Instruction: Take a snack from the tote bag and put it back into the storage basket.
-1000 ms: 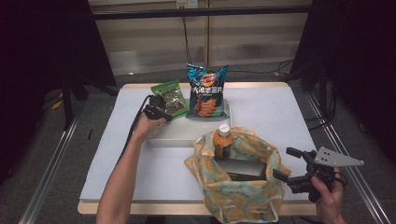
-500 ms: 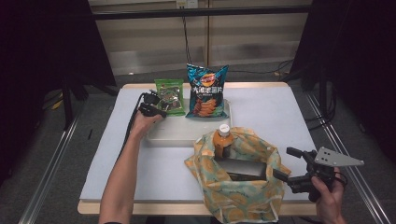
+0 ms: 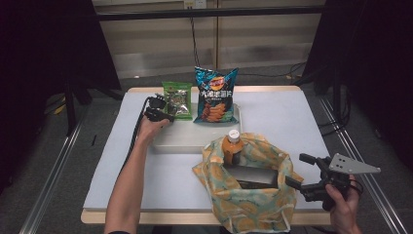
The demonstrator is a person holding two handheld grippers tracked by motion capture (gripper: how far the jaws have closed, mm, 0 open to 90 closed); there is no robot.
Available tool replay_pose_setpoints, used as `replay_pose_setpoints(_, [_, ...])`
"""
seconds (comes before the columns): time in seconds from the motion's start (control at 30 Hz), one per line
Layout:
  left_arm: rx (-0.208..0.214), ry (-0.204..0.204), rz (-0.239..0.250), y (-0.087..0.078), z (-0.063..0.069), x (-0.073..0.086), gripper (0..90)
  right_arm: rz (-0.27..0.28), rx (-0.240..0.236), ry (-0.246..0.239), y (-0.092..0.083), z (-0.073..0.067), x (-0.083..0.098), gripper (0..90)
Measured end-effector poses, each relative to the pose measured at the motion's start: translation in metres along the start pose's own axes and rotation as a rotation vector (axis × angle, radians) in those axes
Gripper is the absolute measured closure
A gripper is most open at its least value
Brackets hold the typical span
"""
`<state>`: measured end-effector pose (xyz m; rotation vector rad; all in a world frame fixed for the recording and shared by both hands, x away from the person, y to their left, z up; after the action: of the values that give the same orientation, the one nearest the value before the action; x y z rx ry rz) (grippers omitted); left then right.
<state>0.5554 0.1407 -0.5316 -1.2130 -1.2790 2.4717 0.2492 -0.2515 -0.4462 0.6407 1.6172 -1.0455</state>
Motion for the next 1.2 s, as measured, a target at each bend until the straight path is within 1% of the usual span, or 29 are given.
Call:
replay_pose_setpoints(0.03, [0.005, 0.016, -0.007, -0.001, 0.0, 0.0, 78.8, -0.003, -0.003, 0.001, 0.0, 0.0, 0.0, 2.8])
replay_pose_setpoints(0.07, [0.008, 0.017, -0.006, -0.002, 0.002, 0.0, 78.0, 0.0, -0.003, -0.003, 0.0, 0.0, 0.0, 2.8])
replay_pose_setpoints(0.13, [0.039, 0.014, 0.022, -0.004, 0.007, -0.001, 76.2, 0.001, -0.002, -0.002, 0.001, -0.001, 0.0, 2.8])
replay_pose_setpoints(0.2, [0.043, 0.022, 0.03, -0.007, 0.01, -0.001, 73.7, -0.001, -0.004, -0.004, 0.001, -0.001, 0.0, 2.8])
replay_pose_setpoints(0.23, [0.044, 0.036, 0.032, -0.008, 0.012, -0.001, 72.2, -0.002, -0.002, -0.003, 0.001, -0.001, 0.0, 2.8])
replay_pose_setpoints(0.27, [0.039, 0.035, 0.038, -0.009, 0.013, 0.0, 72.1, -0.002, -0.004, -0.005, 0.001, -0.001, 0.0, 2.8])
replay_pose_setpoints(0.3, [0.04, 0.055, 0.021, -0.011, 0.013, 0.001, 71.7, -0.002, -0.007, -0.002, 0.001, -0.002, 0.0, 2.8])
replay_pose_setpoints(0.37, [0.044, 0.055, 0.031, -0.014, 0.015, 0.002, 70.8, -0.002, -0.008, -0.003, 0.001, -0.002, 0.0, 2.8])
replay_pose_setpoints(0.4, [0.044, 0.052, 0.045, -0.015, 0.016, 0.002, 70.6, -0.003, -0.005, -0.004, 0.001, -0.002, 0.0, 2.8])
replay_pose_setpoints(0.43, [0.044, 0.039, 0.058, -0.016, 0.017, 0.002, 69.7, -0.003, -0.005, -0.001, 0.001, -0.002, 0.0, 2.8])
replay_pose_setpoints(0.47, [0.05, 0.056, 0.034, -0.018, 0.017, 0.003, 68.7, -0.002, -0.002, -0.003, 0.001, -0.001, 0.0, 2.8])
replay_pose_setpoints(0.5, [0.049, 0.061, 0.048, -0.02, 0.019, 0.003, 67.4, -0.002, 0.0, -0.007, 0.001, -0.001, 0.0, 2.8])
replay_pose_setpoints(0.53, [0.062, 0.066, 0.071, -0.022, 0.022, 0.003, 65.9, -0.003, -0.003, -0.006, 0.001, -0.001, 0.0, 2.8])
replay_pose_setpoints(0.57, [0.066, 0.068, 0.078, -0.023, 0.023, 0.004, 64.6, -0.002, -0.003, -0.006, 0.002, -0.001, -0.001, 2.8])
replay_pose_setpoints(0.6, [0.079, 0.073, 0.091, -0.025, 0.027, 0.005, 63.4, -0.002, -0.003, -0.005, 0.002, -0.001, -0.001, 2.8])
replay_pose_setpoints(0.67, [0.086, 0.073, 0.101, -0.028, 0.031, 0.006, 59.9, -0.001, 0.001, -0.004, 0.003, -0.001, -0.002, 2.8])
replay_pose_setpoints(0.7, [0.087, 0.085, 0.094, -0.03, 0.032, 0.007, 56.9, -0.001, -0.002, -0.005, 0.004, -0.001, -0.002, 2.8])
replay_pose_setpoints(0.73, [0.099, 0.081, 0.12, -0.032, 0.036, 0.006, 54.4, -0.002, -0.003, -0.002, 0.004, -0.001, -0.002, 2.8])
replay_pose_setpoints(0.8, [0.112, 0.094, 0.155, -0.038, 0.043, 0.004, 52.1, -0.001, -0.002, -0.002, 0.005, -0.002, -0.002, 2.8])
replay_pose_setpoints(0.83, [0.115, 0.102, 0.163, -0.04, 0.046, 0.005, 51.0, -0.001, -0.002, -0.005, 0.005, -0.002, -0.002, 2.8])
replay_pose_setpoints(0.87, [0.122, 0.11, 0.159, -0.042, 0.05, 0.006, 49.9, 0.0, 0.0, -0.003, 0.005, -0.002, -0.003, 2.9])
replay_pose_setpoints(0.9, [0.127, 0.124, 0.167, -0.044, 0.054, 0.007, 48.9, 0.001, 0.0, -0.002, 0.005, -0.002, -0.003, 2.9])
replay_pose_setpoints(0.97, [0.138, 0.123, 0.193, -0.046, 0.059, 0.008, 45.9, 0.0, 0.0, -0.004, 0.005, -0.002, -0.003, 2.9])
replay_pose_setpoints(1.0, [0.134, 0.139, 0.185, -0.049, 0.062, 0.01, 45.4, 0.0, 0.001, -0.006, 0.005, -0.002, -0.003, 2.9])
replay_pose_setpoints(1.07, [0.138, 0.15, 0.195, -0.051, 0.066, 0.012, 44.5, -0.001, 0.003, -0.004, 0.005, -0.002, -0.003, 3.8])
replay_pose_setpoints(1.1, [0.145, 0.141, 0.214, -0.052, 0.068, 0.013, 44.5, -0.002, 0.002, -0.004, 0.005, -0.002, -0.003, 4.4])
replay_pose_setpoints(1.13, [0.152, 0.148, 0.212, -0.054, 0.07, 0.016, 44.5, -0.004, 0.002, -0.001, 0.004, -0.002, -0.003, 5.1])
replay_pose_setpoints(1.2, [0.171, 0.161, 0.219, -0.056, 0.077, 0.02, 46.1, 0.002, 0.006, -0.002, 0.003, -0.001, -0.004, 6.6])
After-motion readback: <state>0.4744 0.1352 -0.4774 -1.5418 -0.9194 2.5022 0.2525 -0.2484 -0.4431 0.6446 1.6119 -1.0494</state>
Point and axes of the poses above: each handheld gripper's, and its own axes: y roughly forward along the jaws, x roughly out of its underside, z roughly to its right, the point moved 8 cm from there along y, roughly forward along the jaws, and after that the axes turned 15 degrees about x, right-handed, at the moved point
